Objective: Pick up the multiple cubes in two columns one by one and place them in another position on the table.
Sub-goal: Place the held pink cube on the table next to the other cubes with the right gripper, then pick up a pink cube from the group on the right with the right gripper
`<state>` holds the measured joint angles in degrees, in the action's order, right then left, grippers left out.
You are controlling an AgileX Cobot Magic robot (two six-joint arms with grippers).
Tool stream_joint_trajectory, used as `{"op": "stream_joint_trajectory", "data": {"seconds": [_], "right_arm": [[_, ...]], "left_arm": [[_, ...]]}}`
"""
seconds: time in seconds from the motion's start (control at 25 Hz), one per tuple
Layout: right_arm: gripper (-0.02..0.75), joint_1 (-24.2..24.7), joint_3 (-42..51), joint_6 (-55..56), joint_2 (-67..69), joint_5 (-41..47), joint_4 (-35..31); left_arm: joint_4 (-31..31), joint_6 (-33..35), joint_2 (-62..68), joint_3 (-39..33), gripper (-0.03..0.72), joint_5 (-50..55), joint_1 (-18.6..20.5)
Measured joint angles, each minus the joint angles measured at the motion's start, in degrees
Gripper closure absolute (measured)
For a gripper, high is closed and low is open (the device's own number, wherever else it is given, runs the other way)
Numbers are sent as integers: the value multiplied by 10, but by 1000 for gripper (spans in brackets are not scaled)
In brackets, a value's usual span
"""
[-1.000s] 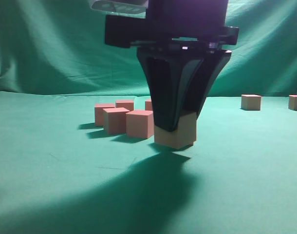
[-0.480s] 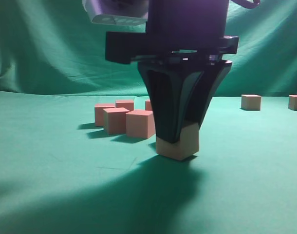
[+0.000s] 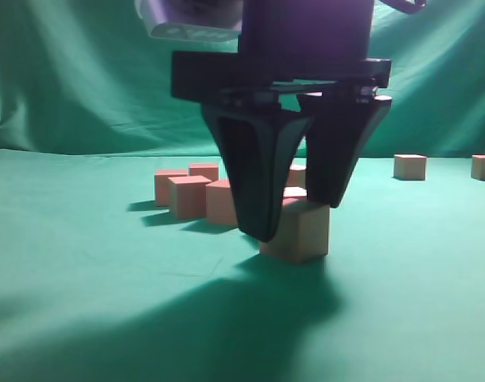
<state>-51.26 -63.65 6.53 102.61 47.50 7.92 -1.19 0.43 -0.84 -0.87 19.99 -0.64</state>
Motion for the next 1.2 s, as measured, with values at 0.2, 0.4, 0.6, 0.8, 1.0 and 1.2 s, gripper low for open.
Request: {"op": "stream_joint_trajectory", "data": {"seconds": [0.2,0.4,0.6,0.8,1.0,1.2], "right_arm": [[251,0,-2,1,-19,15,-2],[251,0,-41,5,-92,109,27],[251,7,-57,107,-193,130,151],[251,118,-70,157,-222,136,202],[251,272,-142,114,-168,136,108],[251,372,-253,41,-49,159,-6]], "left_arm": [[0,0,0,0,688,0,0],[0,0,0,0,688,0,0],[0,0,0,0,688,0,0],[0,0,0,0,688,0,0],[0,0,0,0,688,0,0],[0,0,0,0,688,0,0]]}}
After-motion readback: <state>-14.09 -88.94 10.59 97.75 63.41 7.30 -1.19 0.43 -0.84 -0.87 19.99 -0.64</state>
